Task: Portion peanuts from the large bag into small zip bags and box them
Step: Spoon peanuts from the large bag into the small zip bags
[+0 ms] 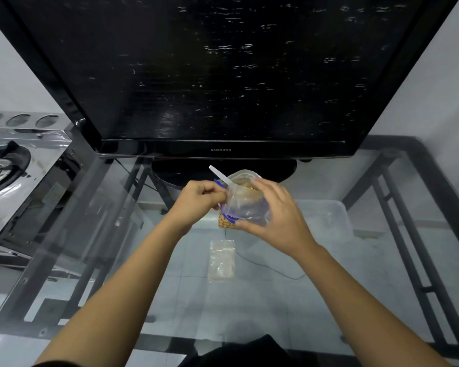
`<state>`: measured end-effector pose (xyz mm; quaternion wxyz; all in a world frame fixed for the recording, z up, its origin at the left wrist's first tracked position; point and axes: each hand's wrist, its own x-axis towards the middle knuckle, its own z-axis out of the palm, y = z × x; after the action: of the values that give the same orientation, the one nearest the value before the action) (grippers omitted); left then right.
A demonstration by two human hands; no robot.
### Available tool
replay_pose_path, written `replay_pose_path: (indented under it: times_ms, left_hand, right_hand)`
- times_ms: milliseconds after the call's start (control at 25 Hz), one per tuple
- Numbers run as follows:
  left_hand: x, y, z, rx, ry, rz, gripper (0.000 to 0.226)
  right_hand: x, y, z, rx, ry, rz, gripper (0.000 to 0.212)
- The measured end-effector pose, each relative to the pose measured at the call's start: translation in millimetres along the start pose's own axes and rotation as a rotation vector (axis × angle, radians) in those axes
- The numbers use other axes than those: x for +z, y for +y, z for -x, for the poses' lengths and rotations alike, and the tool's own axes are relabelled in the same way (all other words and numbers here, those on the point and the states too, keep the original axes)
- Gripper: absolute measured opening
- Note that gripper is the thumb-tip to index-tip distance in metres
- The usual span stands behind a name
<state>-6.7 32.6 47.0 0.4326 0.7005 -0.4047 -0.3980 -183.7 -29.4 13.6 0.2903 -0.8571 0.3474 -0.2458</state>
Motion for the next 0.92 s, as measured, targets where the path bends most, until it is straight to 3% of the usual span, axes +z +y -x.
replay_pose_path:
  times_ms: [160,400,440,560,600,680,800,920]
  left_hand:
    - [7,6,-2,-0.021,-0.041,0.05,0.018]
    - [7,-5,-12,0.03,-0.104,0.042,0.008]
    - [9,-10,-15,0.065,-0.04,0.034,0.011]
    - [7,-26,-39,-0.019,0.429,0.005,0.029]
    - [3,-27,-48,-0.103,0.487,-0.012,0.035]
    - [-1,-31,-64,-0.145,0.375,-0.066,0.032]
    - [1,-18,-70,0.117,0.274,-0.244,0.021]
    - [-3,1,-68,0.368,0.391,-0.423,0.028]
  right_hand:
    - [10,4,-10,-0.041,0.025,0.156,0.086]
    - [11,15,-16,-0.023,0.099,-0.041,0.057]
    - [12,18,-16,0.003,0.114,-0.083,0.055]
    - [9,28,-16,0.15,0.156,-0.226,0.054]
    - [7,31,-17,0.207,0.162,-0.286,0.052]
    - [6,36,-20,0.294,0.135,-0.375,0.047]
    - [7,42,-23,0.367,0.038,-0.423,0.047]
    - [7,48,-22,0.387,0.017,-0.441,0.045]
